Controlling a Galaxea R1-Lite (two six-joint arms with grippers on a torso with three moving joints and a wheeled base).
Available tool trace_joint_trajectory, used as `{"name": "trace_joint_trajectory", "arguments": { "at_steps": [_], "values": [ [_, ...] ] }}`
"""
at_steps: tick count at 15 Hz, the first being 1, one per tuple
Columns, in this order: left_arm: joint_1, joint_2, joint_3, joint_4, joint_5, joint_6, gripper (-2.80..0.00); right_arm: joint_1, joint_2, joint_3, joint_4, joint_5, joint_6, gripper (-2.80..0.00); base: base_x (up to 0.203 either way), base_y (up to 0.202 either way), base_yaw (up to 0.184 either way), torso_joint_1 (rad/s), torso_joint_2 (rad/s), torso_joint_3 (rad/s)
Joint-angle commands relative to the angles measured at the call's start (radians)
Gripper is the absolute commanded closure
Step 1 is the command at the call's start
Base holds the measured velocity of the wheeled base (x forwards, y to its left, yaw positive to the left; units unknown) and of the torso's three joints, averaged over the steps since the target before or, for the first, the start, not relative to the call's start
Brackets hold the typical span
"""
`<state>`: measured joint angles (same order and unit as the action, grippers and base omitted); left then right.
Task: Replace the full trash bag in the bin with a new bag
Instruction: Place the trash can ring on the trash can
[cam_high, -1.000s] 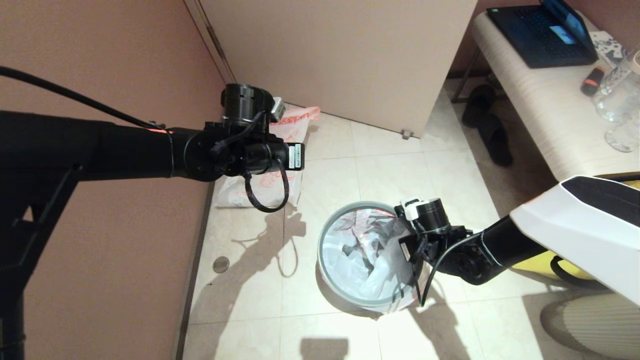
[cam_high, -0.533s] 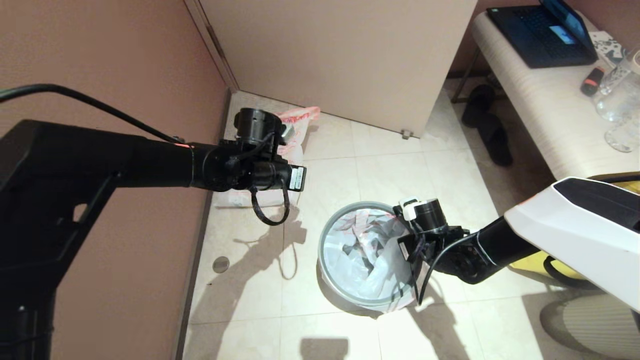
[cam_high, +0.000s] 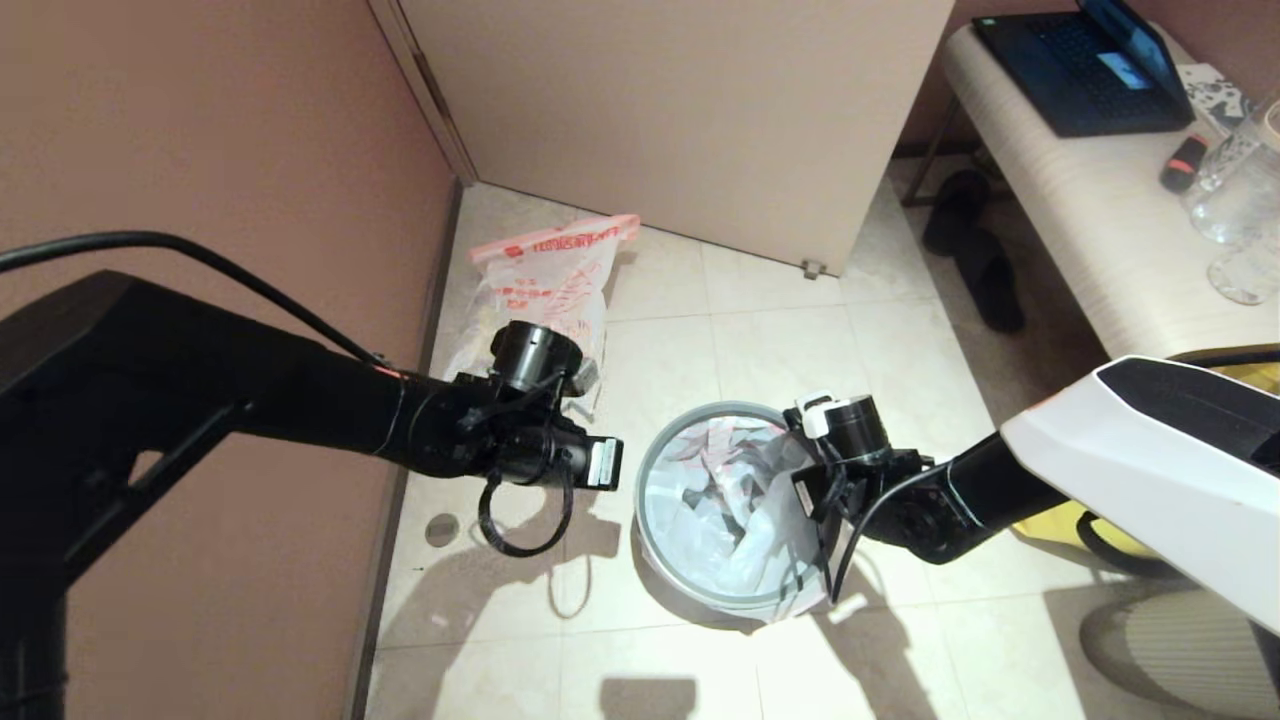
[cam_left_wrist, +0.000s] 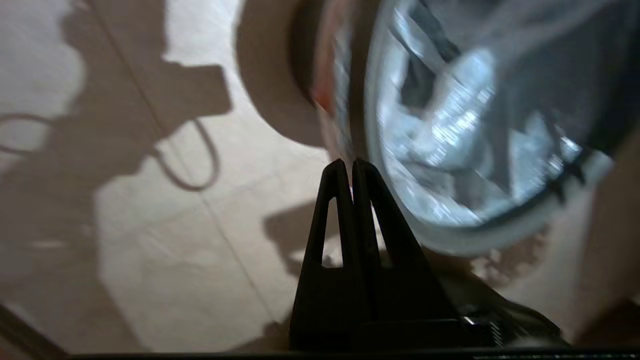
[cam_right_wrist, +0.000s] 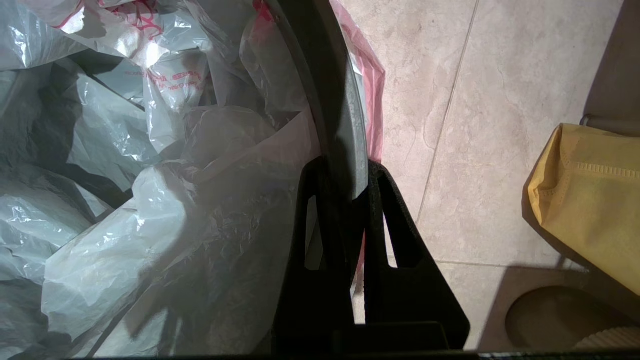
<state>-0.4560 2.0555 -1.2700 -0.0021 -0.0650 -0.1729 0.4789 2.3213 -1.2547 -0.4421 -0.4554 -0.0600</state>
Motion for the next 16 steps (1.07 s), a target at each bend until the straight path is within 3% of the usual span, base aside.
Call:
{"name": "trace_joint_trajectory", "arguments": {
  "at_steps": [1, 7, 11, 16],
  "values": [
    [-0.001, -0.075, 0.11, -0.017, -0.063, -0.032, 0.0, 0.0, 0.004, 0.006, -0.001, -0.003, 0.0, 0.0, 0.0, 0.0, 0.0, 0.0, 0.0, 0.0],
    [0.006, 0.017, 0.176, -0.16, -0.097, -0.036, 0.0, 0.002, 0.006, 0.006, -0.001, -0.002, 0.003, 0.0, 0.0, 0.0, 0.0, 0.0, 0.0, 0.0],
    [0.025, 0.106, 0.175, -0.322, -0.13, -0.029, 0.0, 0.003, 0.004, 0.012, -0.001, 0.001, 0.003, 0.0, 0.0, 0.0, 0.0, 0.0, 0.0, 0.0],
    [0.024, 0.15, 0.127, -0.341, -0.154, -0.028, 0.0, 0.004, 0.004, 0.012, -0.001, 0.001, -0.003, 0.0, 0.0, 0.0, 0.0, 0.0, 0.0, 0.0]
  ]
}}
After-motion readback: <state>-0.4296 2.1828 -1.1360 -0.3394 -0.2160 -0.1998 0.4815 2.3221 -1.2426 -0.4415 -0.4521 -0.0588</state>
